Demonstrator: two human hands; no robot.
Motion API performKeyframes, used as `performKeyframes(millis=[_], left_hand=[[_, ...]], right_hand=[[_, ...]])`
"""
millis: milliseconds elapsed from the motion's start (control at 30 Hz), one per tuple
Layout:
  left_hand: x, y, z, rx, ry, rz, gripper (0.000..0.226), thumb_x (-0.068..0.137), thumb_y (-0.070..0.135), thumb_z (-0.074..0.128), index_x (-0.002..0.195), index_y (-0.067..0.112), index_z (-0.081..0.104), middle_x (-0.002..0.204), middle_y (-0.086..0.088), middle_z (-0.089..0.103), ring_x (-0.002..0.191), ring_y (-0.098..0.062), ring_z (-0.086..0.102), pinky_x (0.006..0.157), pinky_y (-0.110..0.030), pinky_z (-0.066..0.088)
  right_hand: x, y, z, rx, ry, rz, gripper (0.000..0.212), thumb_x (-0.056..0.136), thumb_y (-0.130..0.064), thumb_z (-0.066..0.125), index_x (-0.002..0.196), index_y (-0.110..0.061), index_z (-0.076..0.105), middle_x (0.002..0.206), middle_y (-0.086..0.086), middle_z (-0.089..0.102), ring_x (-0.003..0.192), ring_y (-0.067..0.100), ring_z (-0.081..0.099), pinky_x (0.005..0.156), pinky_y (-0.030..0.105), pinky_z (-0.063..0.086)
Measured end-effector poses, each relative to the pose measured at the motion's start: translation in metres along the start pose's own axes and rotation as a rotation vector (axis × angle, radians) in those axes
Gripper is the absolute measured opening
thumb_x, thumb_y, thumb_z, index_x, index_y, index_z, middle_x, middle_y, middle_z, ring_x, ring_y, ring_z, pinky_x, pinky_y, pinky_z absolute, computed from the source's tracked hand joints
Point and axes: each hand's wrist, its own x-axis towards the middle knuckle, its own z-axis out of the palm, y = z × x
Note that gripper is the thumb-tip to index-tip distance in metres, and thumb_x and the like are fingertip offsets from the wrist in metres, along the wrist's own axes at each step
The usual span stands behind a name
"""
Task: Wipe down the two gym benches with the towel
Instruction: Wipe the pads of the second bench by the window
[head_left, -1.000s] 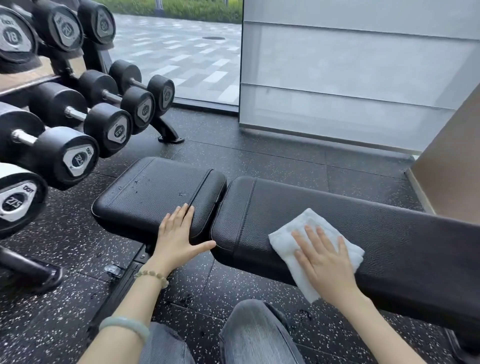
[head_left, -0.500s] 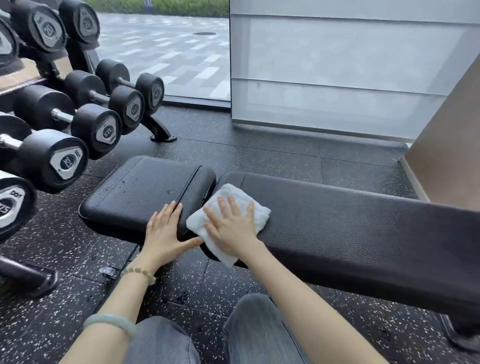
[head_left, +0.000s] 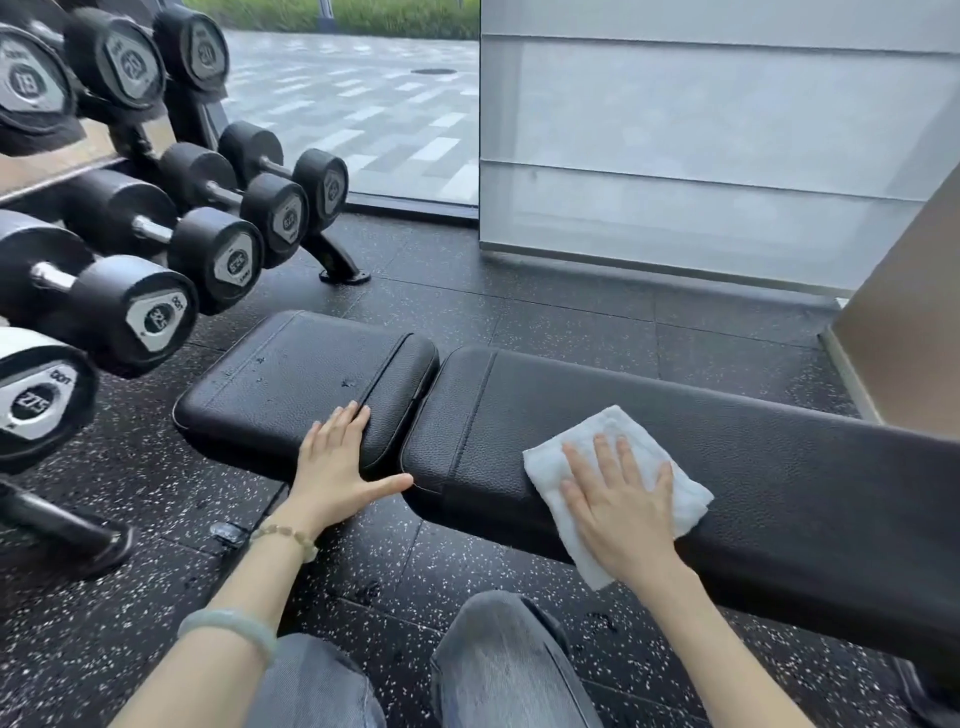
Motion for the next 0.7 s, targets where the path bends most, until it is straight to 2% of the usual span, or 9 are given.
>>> performKeyframes(millis=[67,167,267,333,400,500,600,700], left_hand=[[0.001,0.0,0.0,-0.016,-0.008,-0.003,0.142,0.037,0.104,0.01,0.151,0.019,0.014,0.159,0.0,0.006,0.145,-0.015,-0.001,0.116,-0.036,-0.007],[0.002,0.001,-0.003,-0.049,-0.023,-0.011,0.137,0.037,0.096,0.03,0.151,0.021,0.012,0.159,0.003,0.004,0.145,-0.013,-0.003,0.115,-0.033,-0.009],[0.002,-0.001,-0.001,-0.065,-0.033,-0.007,0.15,0.026,0.102,0.03,0.151,0.021,0.01,0.158,0.004,0.002,0.145,-0.012,-0.005,0.114,-0.031,-0.012],[0.002,-0.001,0.0,-0.068,0.0,-0.007,0.144,0.032,0.099,0.034,0.151,0.022,0.011,0.158,0.006,0.003,0.145,-0.011,-0.005,0.113,-0.029,-0.013],[0.002,-0.001,0.001,-0.086,0.032,-0.008,0.133,0.04,0.092,0.039,0.15,0.022,0.014,0.158,0.006,0.006,0.145,-0.011,-0.003,0.114,-0.03,-0.012],[0.004,-0.001,0.003,-0.095,0.043,-0.011,0.141,0.033,0.098,0.039,0.15,0.023,0.017,0.158,0.005,0.008,0.145,-0.012,0.0,0.115,-0.031,-0.01],[0.005,-0.002,0.002,-0.108,0.047,-0.031,0.144,0.029,0.103,0.025,0.149,0.024,0.017,0.157,0.006,0.008,0.145,-0.011,-0.001,0.115,-0.031,-0.01],[0.004,-0.002,0.001,-0.109,0.037,-0.044,0.144,0.028,0.103,0.026,0.149,0.024,0.018,0.157,0.006,0.009,0.144,-0.011,0.001,0.116,-0.032,-0.009]], right_hand=[[0.009,-0.032,0.0,0.043,-0.023,-0.091,0.082,0.071,-0.059,-0.02,0.148,-0.041,0.001,0.159,0.0,-0.008,0.145,0.022,-0.012,0.109,0.063,-0.003],[0.037,-0.086,0.005,0.074,-0.073,-0.294,0.081,0.073,-0.066,-0.015,0.148,-0.041,0.001,0.158,0.002,-0.013,0.144,0.023,-0.017,0.105,0.066,-0.011],[0.079,-0.116,0.002,0.02,-0.113,-0.393,0.062,0.09,-0.065,0.002,0.148,-0.043,0.005,0.159,0.001,-0.01,0.144,0.022,-0.015,0.104,0.068,-0.011],[0.115,-0.116,-0.002,0.02,-0.127,-0.397,0.054,0.097,-0.058,0.014,0.148,-0.043,0.01,0.159,-0.001,-0.006,0.145,0.021,-0.012,0.106,0.067,-0.008],[0.152,-0.105,-0.008,0.033,-0.127,-0.346,0.051,0.098,-0.056,0.016,0.147,-0.042,0.012,0.159,-0.002,-0.004,0.145,0.02,-0.009,0.107,0.067,-0.004],[0.196,-0.096,-0.016,0.056,-0.144,-0.233,0.051,0.098,-0.055,0.014,0.147,-0.041,0.014,0.159,-0.003,0.002,0.145,0.02,-0.002,0.107,0.067,0.001],[0.201,-0.101,-0.017,0.061,-0.125,-0.191,0.051,0.098,-0.051,0.011,0.147,-0.038,0.014,0.159,-0.002,0.006,0.145,0.019,0.0,0.107,0.066,0.0],[0.175,-0.109,-0.009,0.012,-0.114,-0.249,0.052,0.099,-0.048,0.01,0.149,-0.033,0.007,0.159,0.002,-0.002,0.145,0.022,-0.006,0.106,0.065,-0.003]])
